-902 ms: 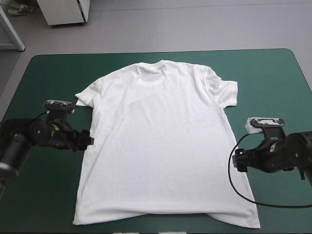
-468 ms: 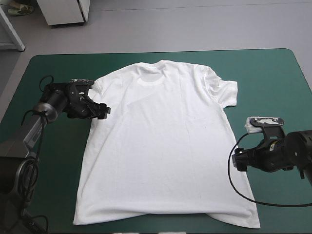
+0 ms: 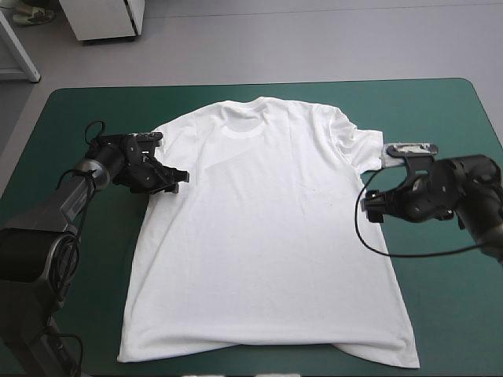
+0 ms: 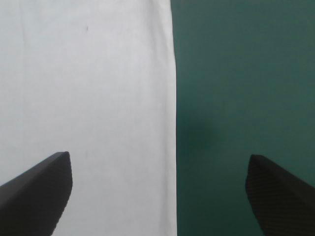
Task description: Fold the cloth
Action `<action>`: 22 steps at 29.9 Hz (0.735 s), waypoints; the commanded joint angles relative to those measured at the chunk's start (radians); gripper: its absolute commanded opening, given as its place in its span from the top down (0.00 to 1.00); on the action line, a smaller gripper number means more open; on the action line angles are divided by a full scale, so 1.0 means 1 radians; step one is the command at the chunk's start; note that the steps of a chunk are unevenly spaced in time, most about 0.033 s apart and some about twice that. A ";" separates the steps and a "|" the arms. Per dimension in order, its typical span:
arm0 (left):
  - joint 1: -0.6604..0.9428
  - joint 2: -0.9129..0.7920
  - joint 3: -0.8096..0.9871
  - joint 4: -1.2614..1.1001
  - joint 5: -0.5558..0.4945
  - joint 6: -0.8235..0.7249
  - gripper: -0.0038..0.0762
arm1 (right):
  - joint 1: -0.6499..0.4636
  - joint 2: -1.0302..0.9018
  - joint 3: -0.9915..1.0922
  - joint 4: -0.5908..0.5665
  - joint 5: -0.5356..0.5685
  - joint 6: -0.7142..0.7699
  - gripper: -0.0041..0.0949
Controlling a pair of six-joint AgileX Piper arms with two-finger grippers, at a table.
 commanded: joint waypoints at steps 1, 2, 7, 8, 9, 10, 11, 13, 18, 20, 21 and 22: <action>-0.012 -0.007 -0.024 -0.022 -0.005 -0.008 0.62 | -0.003 0.106 -0.126 -0.020 -0.062 -0.004 0.05; -0.012 0.006 -0.024 -0.020 0.008 -0.008 0.67 | -0.005 0.151 -0.157 -0.020 -0.062 -0.004 0.05; -0.012 0.035 -0.024 -0.016 0.030 0.014 0.87 | -0.005 0.351 -0.293 -0.020 -0.058 -0.022 0.05; -0.012 0.035 -0.024 -0.016 0.030 0.014 0.90 | -0.005 0.388 -0.321 -0.020 -0.056 -0.022 0.05; -0.012 0.035 -0.024 -0.016 0.025 0.014 0.93 | -0.005 0.423 -0.349 -0.020 -0.054 -0.022 0.05; -0.012 0.035 -0.024 -0.016 0.025 0.014 0.94 | -0.005 0.449 -0.376 -0.020 -0.055 -0.022 0.05; -0.012 0.035 -0.024 -0.016 0.023 0.014 0.95 | -0.005 0.481 -0.401 -0.020 -0.055 -0.022 0.05; -0.012 0.035 -0.024 -0.016 0.020 0.014 0.96 | -0.005 0.538 -0.444 -0.020 -0.055 -0.022 0.05; -0.012 0.035 -0.024 -0.016 0.017 0.014 0.96 | -0.005 0.659 -0.536 0.004 -0.046 -0.022 0.05; -0.012 0.035 -0.024 -0.016 0.015 0.014 0.96 | -0.005 0.697 -0.551 0.027 -0.036 -0.022 0.05; -0.012 0.035 -0.024 -0.016 0.015 0.014 0.96 | -0.005 0.708 -0.553 0.038 -0.036 -0.022 0.05; -0.012 0.035 -0.024 -0.016 0.015 0.014 0.96 | -0.005 0.721 -0.553 0.048 -0.036 -0.022 0.05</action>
